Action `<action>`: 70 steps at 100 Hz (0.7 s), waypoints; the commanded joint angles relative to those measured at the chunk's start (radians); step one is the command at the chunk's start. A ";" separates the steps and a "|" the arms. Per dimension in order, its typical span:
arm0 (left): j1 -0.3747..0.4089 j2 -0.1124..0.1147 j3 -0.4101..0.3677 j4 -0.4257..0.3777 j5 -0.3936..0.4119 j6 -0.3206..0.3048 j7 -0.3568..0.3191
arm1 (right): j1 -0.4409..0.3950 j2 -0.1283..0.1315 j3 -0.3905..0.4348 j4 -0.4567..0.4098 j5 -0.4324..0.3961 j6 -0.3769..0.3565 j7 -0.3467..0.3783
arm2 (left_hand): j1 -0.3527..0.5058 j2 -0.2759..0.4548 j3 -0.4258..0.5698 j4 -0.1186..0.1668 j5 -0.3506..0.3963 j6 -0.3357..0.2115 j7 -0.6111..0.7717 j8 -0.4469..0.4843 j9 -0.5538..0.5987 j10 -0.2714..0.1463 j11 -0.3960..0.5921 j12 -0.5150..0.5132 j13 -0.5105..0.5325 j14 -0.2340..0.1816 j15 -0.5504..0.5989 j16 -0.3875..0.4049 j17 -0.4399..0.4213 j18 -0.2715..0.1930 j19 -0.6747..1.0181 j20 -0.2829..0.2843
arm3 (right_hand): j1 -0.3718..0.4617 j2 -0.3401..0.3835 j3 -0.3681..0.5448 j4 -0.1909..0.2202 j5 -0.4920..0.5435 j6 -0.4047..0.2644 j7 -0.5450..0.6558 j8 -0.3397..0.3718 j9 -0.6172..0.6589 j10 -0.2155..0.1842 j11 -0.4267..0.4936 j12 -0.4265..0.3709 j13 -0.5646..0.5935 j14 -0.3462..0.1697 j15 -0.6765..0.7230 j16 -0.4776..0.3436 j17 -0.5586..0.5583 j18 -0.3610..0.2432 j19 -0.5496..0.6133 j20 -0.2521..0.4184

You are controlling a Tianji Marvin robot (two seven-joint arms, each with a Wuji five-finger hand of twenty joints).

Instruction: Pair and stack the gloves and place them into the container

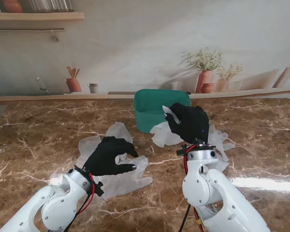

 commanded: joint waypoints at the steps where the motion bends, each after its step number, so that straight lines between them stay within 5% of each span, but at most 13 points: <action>1: -0.009 -0.001 0.025 0.017 -0.009 0.021 -0.015 | 0.001 -0.016 -0.008 -0.028 0.008 0.004 0.000 | -0.003 -0.027 0.016 -0.007 0.033 0.008 -0.020 -0.020 0.022 -0.015 -0.001 -0.002 0.037 0.021 0.008 0.012 -0.018 0.014 0.033 0.021 | 0.032 0.001 0.029 -0.019 -0.005 -0.009 0.010 -0.012 0.018 0.007 0.022 0.001 0.018 0.004 0.021 0.019 -0.008 0.003 0.033 0.021; 13: -0.043 -0.003 0.063 0.044 -0.029 0.053 -0.024 | -0.003 -0.020 -0.014 -0.052 0.021 -0.003 -0.008 | 0.003 -0.030 0.034 -0.009 0.028 0.021 -0.079 -0.076 0.009 -0.007 -0.019 -0.020 0.032 0.020 0.002 0.005 -0.022 0.013 0.035 0.018 | 0.033 0.001 0.028 -0.019 -0.006 -0.010 0.011 -0.014 0.017 0.009 0.023 0.000 0.017 0.004 0.023 0.020 -0.009 0.002 0.032 0.021; 33: -0.093 -0.014 0.114 0.086 -0.056 0.103 -0.003 | -0.027 -0.024 -0.027 -0.089 0.029 -0.030 -0.025 | -0.006 -0.039 0.044 -0.010 -0.145 0.047 -0.285 -0.193 -0.059 -0.006 -0.044 -0.074 -0.013 0.010 -0.023 -0.022 -0.025 -0.003 -0.030 -0.015 | 0.032 0.001 0.028 -0.019 -0.006 -0.011 0.012 -0.015 0.017 0.008 0.025 -0.001 0.017 0.003 0.023 0.020 -0.010 0.002 0.032 0.021; 70: -0.105 -0.045 0.147 0.125 -0.089 0.028 0.131 | -0.026 -0.027 -0.044 -0.073 0.042 -0.024 -0.024 | -0.045 -0.071 0.029 -0.021 -0.167 -0.051 -0.284 -0.196 -0.070 -0.025 -0.039 -0.086 -0.016 0.001 -0.029 -0.030 -0.029 -0.006 -0.053 0.006 | 0.031 -0.001 0.029 -0.018 -0.005 -0.011 0.013 -0.018 0.017 0.008 0.026 -0.005 0.016 0.002 0.022 0.018 -0.011 0.001 0.031 0.020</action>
